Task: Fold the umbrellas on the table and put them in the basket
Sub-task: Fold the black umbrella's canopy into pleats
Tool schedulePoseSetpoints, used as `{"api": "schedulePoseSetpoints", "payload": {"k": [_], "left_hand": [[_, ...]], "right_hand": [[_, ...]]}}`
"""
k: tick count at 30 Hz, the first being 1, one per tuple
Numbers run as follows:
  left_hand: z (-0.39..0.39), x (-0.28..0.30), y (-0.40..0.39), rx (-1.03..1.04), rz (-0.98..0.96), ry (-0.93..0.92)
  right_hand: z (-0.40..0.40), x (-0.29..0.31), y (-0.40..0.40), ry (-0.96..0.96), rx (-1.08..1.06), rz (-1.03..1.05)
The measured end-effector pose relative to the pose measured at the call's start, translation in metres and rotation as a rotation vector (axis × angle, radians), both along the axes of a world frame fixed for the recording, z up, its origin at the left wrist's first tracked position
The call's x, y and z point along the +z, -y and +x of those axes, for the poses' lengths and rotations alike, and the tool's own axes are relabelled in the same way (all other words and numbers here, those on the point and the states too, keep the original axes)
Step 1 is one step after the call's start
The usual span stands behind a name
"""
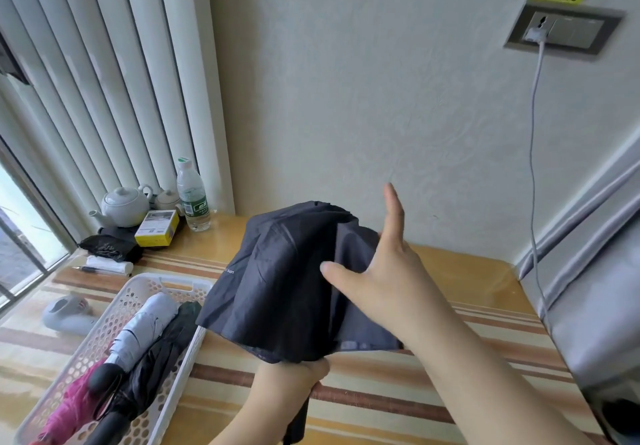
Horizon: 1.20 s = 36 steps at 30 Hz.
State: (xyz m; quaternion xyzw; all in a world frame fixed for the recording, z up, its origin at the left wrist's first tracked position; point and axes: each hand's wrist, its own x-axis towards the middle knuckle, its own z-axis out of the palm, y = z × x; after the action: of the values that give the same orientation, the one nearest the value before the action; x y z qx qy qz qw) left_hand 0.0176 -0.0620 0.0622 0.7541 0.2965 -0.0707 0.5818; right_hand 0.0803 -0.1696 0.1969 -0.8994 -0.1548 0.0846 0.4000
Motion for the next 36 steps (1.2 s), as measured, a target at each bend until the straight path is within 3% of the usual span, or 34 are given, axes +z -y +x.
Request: {"api": "schedulePoseSetpoints", "payload": {"k": [2,4,6,9,17,23,29,36], "left_hand": [[-0.003,0.008,-0.005,-0.026,-0.024,-0.014],[-0.009,0.010,-0.014,0.002,-0.243,0.063],[-0.014,0.011,-0.025,0.041,-0.500,0.145],[-0.017,0.010,-0.032,0.070,-0.709,0.174],[-0.030,0.013,-0.038,-0.074,-0.709,0.189],[-0.034,0.011,-0.040,-0.220,-0.686,0.230],[-0.035,0.018,-0.037,-0.512,-0.637,0.172],[-0.043,0.017,-0.030,-0.253,-0.644,0.136]], "right_hand": [[0.016,-0.004,0.013,0.052,-0.001,-0.048],[0.032,-0.010,0.034,0.022,-0.040,0.044],[0.044,-0.023,0.055,-0.131,-0.081,0.219],[0.046,-0.045,0.073,-0.327,-0.039,0.194],[0.052,-0.012,0.076,-0.384,0.159,0.314],[0.057,0.014,0.043,0.035,0.112,0.063],[0.056,0.026,0.007,0.151,0.195,0.093],[0.060,0.021,0.026,0.065,0.171,-0.008]]}}
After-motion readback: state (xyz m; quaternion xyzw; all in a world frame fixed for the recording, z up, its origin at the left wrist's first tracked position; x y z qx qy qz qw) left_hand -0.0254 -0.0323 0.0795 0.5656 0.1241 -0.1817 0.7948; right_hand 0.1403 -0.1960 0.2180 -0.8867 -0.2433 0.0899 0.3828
